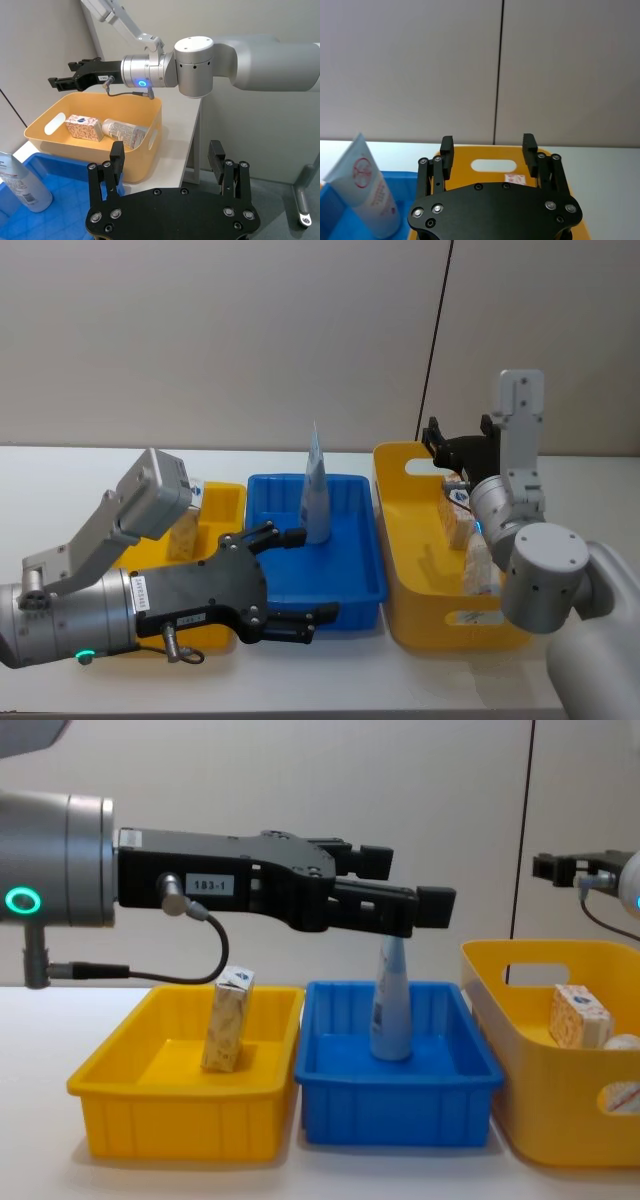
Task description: Bimanual collaborative sorting of washing and personal care products
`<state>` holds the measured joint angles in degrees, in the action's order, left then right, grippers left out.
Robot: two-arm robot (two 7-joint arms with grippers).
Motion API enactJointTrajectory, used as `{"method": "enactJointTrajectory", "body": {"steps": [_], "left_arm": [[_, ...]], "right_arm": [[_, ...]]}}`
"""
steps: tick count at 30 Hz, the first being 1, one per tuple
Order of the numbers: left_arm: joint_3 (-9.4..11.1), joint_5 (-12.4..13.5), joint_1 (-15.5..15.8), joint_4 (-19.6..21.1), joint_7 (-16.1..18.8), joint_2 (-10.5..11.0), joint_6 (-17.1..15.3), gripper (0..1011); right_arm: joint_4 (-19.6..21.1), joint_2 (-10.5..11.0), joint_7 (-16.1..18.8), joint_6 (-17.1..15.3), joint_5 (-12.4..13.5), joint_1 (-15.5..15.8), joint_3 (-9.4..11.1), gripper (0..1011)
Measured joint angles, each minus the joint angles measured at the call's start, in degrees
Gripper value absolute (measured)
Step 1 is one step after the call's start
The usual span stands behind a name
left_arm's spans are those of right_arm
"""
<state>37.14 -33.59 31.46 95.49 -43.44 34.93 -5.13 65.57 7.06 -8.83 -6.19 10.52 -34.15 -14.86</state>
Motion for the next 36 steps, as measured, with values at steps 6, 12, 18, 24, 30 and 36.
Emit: {"method": "enactJointTrajectory", "body": {"steps": [6, 12, 18, 24, 30, 36], "left_arm": [[0.0, 0.0, 0.0, 0.0, 0.0, 0.0, 0.0, 1001], [0.0, 0.0, 0.0, 0.0, 0.0, 0.0, 0.0, 1001], [0.0, 0.0, 0.0, 0.0, 0.0, 0.0, 0.0, 1001], [0.0, 0.0, 0.0, 0.0, 0.0, 0.0, 0.0, 1001], [0.0, 0.0, 0.0, 0.0, 0.0, 0.0, 0.0, 1001], [0.0, 0.0, 0.0, 0.0, 0.0, 0.0, 0.0, 1001]], "right_arm": [[1.6, 0.0, 3.2, 0.5, 2.1, 0.7, 0.8, 948], [3.6, 0.8, 7.5, 0.3, 4.0, 1.7, 1.2, 1003], [5.7, 2.1, 12.2, -0.7, 6.0, 2.8, 1.4, 1003], [7.5, 3.8, 16.9, -2.0, 7.8, 3.9, 1.5, 1003], [9.2, 6.6, 23.4, -3.5, 10.4, 5.2, 1.5, 1003], [10.3, 9.6, 29.3, -4.8, 12.5, 6.2, 1.3, 1003]]}}
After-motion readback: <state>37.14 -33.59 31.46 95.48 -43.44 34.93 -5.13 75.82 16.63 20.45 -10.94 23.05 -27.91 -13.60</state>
